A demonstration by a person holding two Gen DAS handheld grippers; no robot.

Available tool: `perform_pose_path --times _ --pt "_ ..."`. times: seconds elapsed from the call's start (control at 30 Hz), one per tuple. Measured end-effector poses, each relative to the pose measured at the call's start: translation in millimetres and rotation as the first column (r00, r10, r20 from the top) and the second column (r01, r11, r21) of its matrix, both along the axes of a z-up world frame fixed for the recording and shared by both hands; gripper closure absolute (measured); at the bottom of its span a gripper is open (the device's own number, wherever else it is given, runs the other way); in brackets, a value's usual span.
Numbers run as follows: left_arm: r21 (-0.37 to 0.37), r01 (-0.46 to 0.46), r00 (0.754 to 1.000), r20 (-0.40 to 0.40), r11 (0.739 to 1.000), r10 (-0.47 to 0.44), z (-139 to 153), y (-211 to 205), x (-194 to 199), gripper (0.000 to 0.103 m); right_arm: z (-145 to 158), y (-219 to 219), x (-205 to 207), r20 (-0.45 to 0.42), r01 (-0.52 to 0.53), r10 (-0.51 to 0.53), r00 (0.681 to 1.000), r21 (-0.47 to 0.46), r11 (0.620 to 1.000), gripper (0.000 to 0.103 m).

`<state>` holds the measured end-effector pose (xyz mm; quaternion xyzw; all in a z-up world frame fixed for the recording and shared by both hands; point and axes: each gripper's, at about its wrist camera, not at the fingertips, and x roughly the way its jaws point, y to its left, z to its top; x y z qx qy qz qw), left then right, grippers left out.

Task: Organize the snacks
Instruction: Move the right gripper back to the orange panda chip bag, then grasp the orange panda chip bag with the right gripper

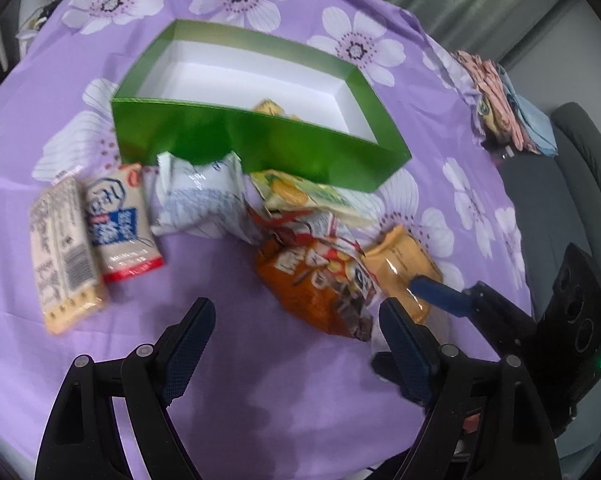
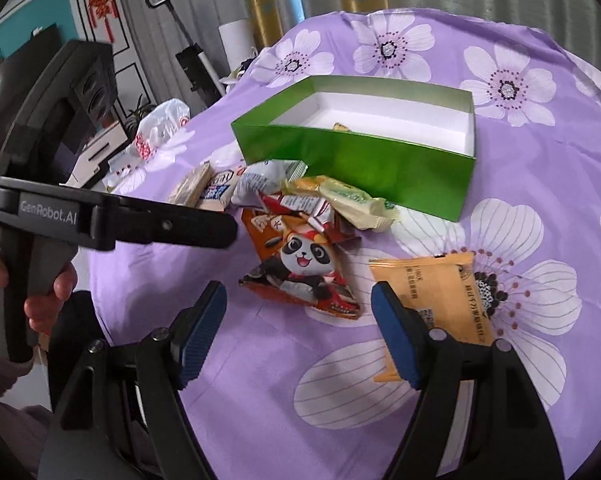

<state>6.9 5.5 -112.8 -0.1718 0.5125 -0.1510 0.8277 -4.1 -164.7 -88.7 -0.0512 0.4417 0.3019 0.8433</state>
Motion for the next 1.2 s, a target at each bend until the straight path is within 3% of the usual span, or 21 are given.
perform_pose_path --times 0.57,0.77,0.9,1.2 --pt "0.033 0.046 0.999 0.006 0.998 -0.046 -25.8 -22.2 22.6 0.019 -23.7 26.5 21.6 0.014 -0.067 0.068 0.998 -0.064 0.996 0.025" --pt "0.002 0.049 0.999 0.009 0.999 -0.049 -30.7 -19.6 27.3 0.019 -33.3 29.3 31.0 -0.028 -0.029 0.028 0.999 -0.037 0.999 0.037" --pt "-0.047 0.064 0.998 0.008 0.997 -0.064 -31.8 -19.3 29.2 0.041 -35.9 27.4 31.3 -0.056 -0.022 0.021 0.998 -0.008 1.0 0.042" --pt "-0.019 0.069 0.997 0.031 0.997 -0.069 -22.0 -17.8 17.5 0.049 -32.6 28.0 23.9 -0.073 -0.012 0.015 0.997 0.038 0.999 0.054"
